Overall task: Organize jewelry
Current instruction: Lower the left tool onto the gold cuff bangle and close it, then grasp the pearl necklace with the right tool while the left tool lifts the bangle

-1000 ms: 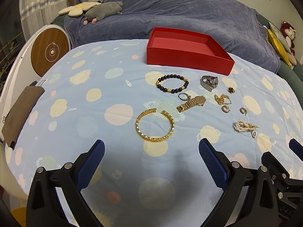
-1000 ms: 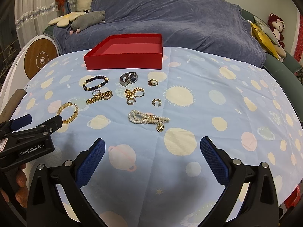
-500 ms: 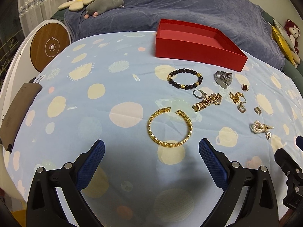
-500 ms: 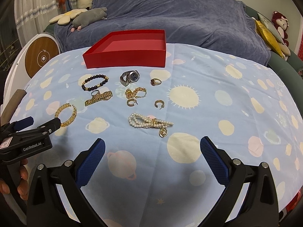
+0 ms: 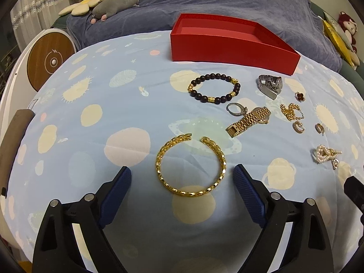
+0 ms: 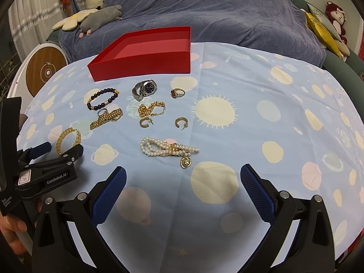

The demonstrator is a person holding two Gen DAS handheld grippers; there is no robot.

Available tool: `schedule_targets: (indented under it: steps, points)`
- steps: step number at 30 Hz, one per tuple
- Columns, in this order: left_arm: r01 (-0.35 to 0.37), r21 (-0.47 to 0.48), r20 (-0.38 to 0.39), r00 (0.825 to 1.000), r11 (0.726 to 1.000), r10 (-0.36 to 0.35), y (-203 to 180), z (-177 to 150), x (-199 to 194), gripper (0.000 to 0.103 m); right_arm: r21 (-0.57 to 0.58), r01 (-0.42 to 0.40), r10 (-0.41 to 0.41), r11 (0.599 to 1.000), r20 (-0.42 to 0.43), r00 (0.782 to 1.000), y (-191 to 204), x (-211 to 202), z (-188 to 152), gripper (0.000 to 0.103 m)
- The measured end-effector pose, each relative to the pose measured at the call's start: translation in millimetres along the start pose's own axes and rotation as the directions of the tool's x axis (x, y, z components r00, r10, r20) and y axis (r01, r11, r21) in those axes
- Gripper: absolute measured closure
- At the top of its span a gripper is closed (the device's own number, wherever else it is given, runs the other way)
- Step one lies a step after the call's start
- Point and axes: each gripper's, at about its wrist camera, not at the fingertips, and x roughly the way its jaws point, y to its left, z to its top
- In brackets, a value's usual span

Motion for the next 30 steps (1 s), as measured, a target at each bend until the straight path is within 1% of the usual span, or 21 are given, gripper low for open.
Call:
schedule_targets:
  steps: [2, 3, 5, 10, 17, 21, 25, 28, 30]
  points:
    - [0.009, 0.004, 0.007, 1.000, 1.000, -0.009, -1.1, 1.1, -0.9, 0.030, -0.002, 0.000, 0.000, 1.000, -0.005, 1.000, -0.9, 2.0, -0.8, 0.005]
    - [0.011, 0.009, 0.012, 1.000, 1.000, -0.011, -2.6, 1.6, -1.6, 0.033, -0.002, 0.001, -0.001, 1.000, -0.007, 1.000, -1.1, 2.8, -1.2, 0.005]
    - [0.023, 0.023, 0.018, 1.000, 0.999, -0.023, -5.8, 2.1, -2.9, 0.045, -0.001, 0.000, 0.000, 1.000, -0.009, 1.000, -2.3, 3.8, -1.5, 0.005]
    - [0.044, 0.027, 0.014, 0.999, 0.999, -0.044, -8.1, 3.9, -4.0, 0.046, -0.006, -0.001, 0.001, 1.000, 0.000, 1.000, -2.9, 5.1, -0.3, 0.005]
    - [0.078, -0.034, -0.004, 0.997, 0.996, -0.078, 1.6, 8.4, -8.1, 0.046, -0.034, -0.026, 0.027, 0.999, 0.026, 0.999, -2.3, 12.1, 9.9, 0.005]
    - [0.080, -0.043, 0.009, 0.997, 0.996, -0.080, 4.6, 10.3, -12.2, 0.046, -0.076, -0.049, 0.050, 0.996, 0.012, 0.999, 2.3, 24.3, 13.9, 0.008]
    - [0.095, -0.052, 0.009, 0.995, 0.994, -0.095, 7.1, 11.7, -15.1, 0.046, -0.101, -0.063, 0.062, 0.993, -0.017, 0.998, 5.7, 39.1, 15.5, 0.009]
    - [0.099, -0.055, 0.009, 0.995, 0.994, -0.099, 9.0, 11.8, -16.2, 0.046, -0.119, -0.069, 0.066, 0.991, -0.024, 0.998, 7.9, 46.4, 15.1, 0.009]
    - [0.099, -0.056, 0.010, 0.995, 0.994, -0.099, 9.3, 11.2, -16.9, 0.046, -0.128, -0.075, 0.071, 0.989, -0.030, 0.997, 8.6, 51.0, 15.5, 0.014]
